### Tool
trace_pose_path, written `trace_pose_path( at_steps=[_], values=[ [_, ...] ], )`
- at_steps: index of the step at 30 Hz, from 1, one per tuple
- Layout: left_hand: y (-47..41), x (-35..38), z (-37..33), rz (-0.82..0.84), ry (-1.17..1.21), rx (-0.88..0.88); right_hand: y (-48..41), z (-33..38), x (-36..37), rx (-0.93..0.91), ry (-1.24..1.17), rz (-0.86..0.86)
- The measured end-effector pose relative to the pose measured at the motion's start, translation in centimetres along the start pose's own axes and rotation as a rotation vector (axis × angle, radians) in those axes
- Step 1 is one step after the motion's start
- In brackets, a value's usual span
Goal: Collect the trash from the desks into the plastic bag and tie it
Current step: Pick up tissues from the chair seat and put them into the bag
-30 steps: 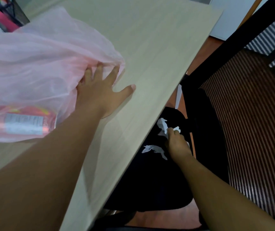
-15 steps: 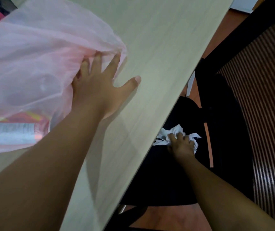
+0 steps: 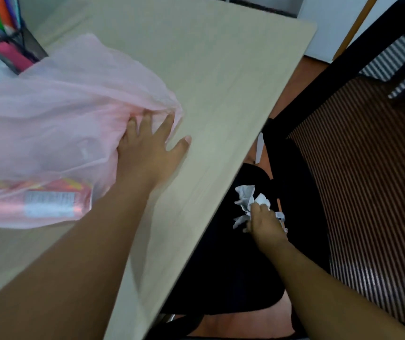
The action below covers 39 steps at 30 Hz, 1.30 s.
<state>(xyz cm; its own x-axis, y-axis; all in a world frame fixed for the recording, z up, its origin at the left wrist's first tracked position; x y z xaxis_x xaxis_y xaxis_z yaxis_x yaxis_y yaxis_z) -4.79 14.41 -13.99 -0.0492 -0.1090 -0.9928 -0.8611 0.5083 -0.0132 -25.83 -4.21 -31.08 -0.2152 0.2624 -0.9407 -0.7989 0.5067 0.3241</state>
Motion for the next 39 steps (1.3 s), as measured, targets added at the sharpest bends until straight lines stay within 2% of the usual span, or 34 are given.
trace_pose_path(
  at_steps=[3,8,10,12,16,19,23,27,33,39],
  values=[
    [0.4,-0.4,-0.3,0.048,0.033,0.023,2.1,0.1,-3.9,0.042,-0.173,0.03],
    [2.7,-2.1,-1.1,-0.02,0.039,0.092,4.6,1.0,-13.4,-0.053,-0.13,-0.151],
    [4.3,-3.6,-1.4,-0.011,0.024,0.137,5.8,1.6,-17.5,-0.229,0.081,-0.276],
    [6.3,-5.6,-1.8,0.002,0.091,0.15,7.3,2.3,-20.8,-0.321,0.288,-0.281],
    [10.8,-11.1,-2.0,-0.126,0.246,0.072,11.0,4.3,-26.6,-0.316,0.454,-0.275],
    [13.5,-15.6,-0.6,-0.239,0.298,0.012,12.8,7.0,-31.1,-0.298,0.32,-0.363],
    [16.7,-20.6,2.3,-0.414,0.364,-0.027,14.4,12.4,-35.3,-0.395,0.376,-0.509],
    [19.3,-25.6,5.9,-0.581,0.277,-0.142,14.3,18.3,-37.6,-0.477,0.067,-0.649],
    [22.5,-30.3,10.9,-0.615,0.294,-0.463,15.7,25.1,-39.6,-0.782,0.035,-0.769],
    [25.4,-31.7,13.8,-0.633,0.506,-0.662,18.9,28.8,-38.0,-1.197,-0.019,-0.916]
  ],
)
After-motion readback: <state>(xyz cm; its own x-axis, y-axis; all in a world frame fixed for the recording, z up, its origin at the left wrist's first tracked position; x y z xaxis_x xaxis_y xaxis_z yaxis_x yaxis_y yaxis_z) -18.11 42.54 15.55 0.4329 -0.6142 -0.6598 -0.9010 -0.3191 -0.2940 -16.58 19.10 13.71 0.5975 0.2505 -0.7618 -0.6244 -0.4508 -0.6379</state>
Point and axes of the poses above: each hand's wrist, its own y-axis away from the middle knuckle, its own x-axis out of the palm, z = x × y, the point moved 3 cm from there along -y, towards the middle knuckle, and after that the axes turned 5 degrees about x, right-handed, at the moved point
